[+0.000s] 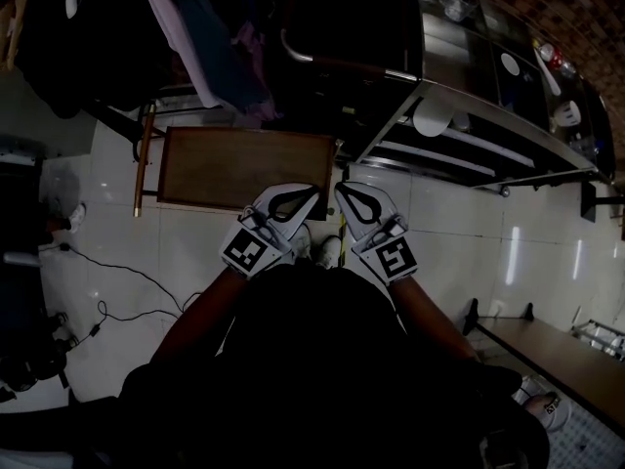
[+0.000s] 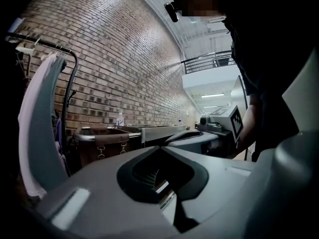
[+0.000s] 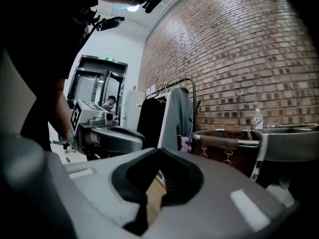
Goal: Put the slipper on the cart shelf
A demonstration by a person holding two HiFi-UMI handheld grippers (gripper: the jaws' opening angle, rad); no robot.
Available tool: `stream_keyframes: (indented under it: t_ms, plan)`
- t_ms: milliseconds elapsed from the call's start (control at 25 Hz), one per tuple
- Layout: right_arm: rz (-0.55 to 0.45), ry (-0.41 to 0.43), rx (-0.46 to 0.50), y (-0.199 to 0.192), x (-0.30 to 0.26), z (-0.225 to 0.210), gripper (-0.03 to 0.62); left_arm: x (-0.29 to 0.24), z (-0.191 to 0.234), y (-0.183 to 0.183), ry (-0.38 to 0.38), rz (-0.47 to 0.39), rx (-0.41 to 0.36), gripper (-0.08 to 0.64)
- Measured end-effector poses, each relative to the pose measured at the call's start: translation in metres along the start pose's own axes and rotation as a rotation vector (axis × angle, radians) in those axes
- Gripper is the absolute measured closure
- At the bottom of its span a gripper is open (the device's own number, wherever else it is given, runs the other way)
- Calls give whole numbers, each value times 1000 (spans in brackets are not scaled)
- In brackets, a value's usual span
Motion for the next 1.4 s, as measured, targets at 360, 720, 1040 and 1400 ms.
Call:
stream_keyframes:
  t_ms: [360,720,1040,1400]
  plan:
    - [-32,82,-38,3,7,19,591,19,-20,5,74,14,-15,560]
    - [-41,102,-52,9,-19,48,591,48,2,3,77,19,-25,560]
    - [-23,41,-74,21,-69,76,591,86,43,-3,0,8,-25,560]
    - [-12,-53,-98,34,-123,90,591,115,92,-5,-90,-15,-3,560]
Point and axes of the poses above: the fingertips, and each gripper's own axes: x backward along the fingers, z to its left, y out of its top, the point moved 4 cm from there along x, backward along the fingers, and after that the axes turned 10 degrees about y, right-handed, at the moved point
